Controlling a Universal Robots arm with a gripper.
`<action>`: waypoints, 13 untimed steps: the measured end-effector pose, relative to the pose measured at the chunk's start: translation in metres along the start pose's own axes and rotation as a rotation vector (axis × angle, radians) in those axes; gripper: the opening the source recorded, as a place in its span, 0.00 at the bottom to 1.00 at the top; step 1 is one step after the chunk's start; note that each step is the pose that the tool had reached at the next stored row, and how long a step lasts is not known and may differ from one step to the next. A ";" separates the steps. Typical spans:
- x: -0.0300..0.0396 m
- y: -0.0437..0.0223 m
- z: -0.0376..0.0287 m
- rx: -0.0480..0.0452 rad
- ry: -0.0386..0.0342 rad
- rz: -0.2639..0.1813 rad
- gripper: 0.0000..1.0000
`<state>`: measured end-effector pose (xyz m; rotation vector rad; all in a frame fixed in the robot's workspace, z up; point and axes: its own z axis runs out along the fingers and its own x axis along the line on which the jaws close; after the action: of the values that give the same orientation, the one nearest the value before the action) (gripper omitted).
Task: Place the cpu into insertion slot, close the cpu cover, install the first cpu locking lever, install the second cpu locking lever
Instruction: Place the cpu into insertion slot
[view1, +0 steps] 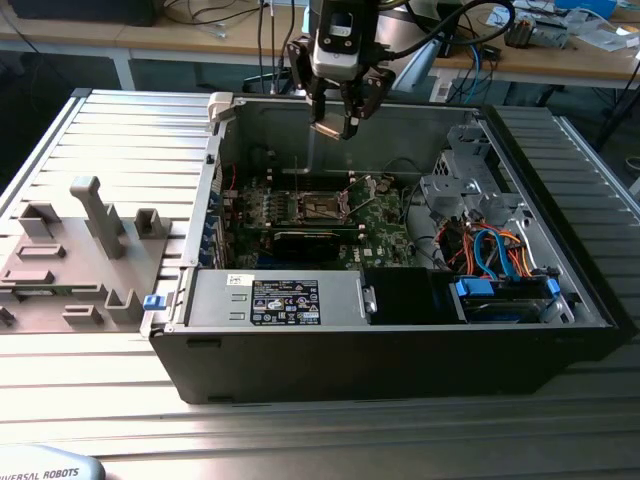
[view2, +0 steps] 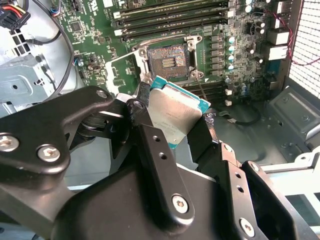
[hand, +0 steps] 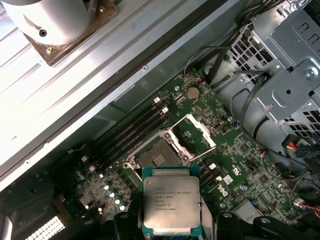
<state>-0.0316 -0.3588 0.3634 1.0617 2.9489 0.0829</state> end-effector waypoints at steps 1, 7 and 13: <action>0.0000 0.0000 0.0000 0.0000 -0.0001 0.003 0.54; 0.0000 0.0000 0.0000 -0.0002 -0.0007 0.013 0.54; 0.0000 0.0000 0.0000 -0.0003 -0.0013 0.026 0.54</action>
<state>-0.0317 -0.3588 0.3634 1.0993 2.9345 0.0827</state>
